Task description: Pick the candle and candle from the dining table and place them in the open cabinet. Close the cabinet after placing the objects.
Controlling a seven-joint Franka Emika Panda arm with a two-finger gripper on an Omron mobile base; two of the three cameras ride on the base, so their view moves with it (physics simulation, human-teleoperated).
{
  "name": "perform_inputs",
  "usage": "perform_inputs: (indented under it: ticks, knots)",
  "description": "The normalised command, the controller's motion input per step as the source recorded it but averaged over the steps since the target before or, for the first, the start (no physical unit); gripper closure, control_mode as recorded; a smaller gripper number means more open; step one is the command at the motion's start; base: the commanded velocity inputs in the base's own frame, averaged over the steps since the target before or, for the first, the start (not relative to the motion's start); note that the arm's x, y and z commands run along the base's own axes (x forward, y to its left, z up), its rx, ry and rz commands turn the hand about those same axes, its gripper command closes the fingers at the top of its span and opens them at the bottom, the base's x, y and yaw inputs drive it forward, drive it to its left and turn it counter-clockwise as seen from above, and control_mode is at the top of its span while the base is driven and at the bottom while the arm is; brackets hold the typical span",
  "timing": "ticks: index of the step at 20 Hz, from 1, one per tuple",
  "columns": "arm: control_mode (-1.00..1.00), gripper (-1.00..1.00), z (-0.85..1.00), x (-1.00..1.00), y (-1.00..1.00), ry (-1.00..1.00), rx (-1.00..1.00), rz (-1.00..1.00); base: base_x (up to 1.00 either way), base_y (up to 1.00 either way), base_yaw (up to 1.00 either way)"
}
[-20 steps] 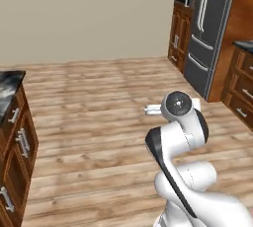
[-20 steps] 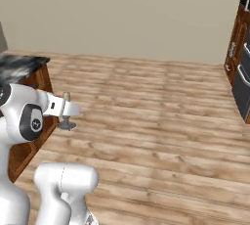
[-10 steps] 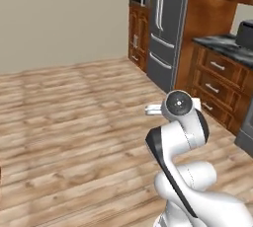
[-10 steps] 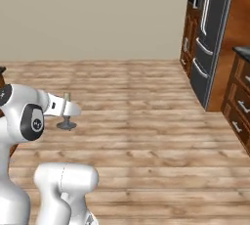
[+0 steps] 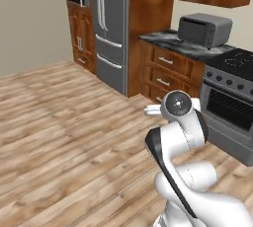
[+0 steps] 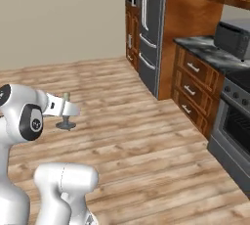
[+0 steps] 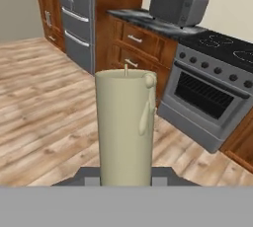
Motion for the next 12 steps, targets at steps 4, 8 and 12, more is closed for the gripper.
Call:
perform_inputs:
  ticks: [4,8,12]
  knots:
    - [1.00,1.00,0.00,0.00,0.00,0.00,0.00,0.00,0.01,0.09,-0.49]
    - [1.00,1.00,0.00,0.00,0.00,0.00,0.00,0.00,0.00,0.09,-0.49]
    - [1.00,1.00,0.00,0.00,0.00,0.00,0.00,0.00,0.00,0.10,-0.47]
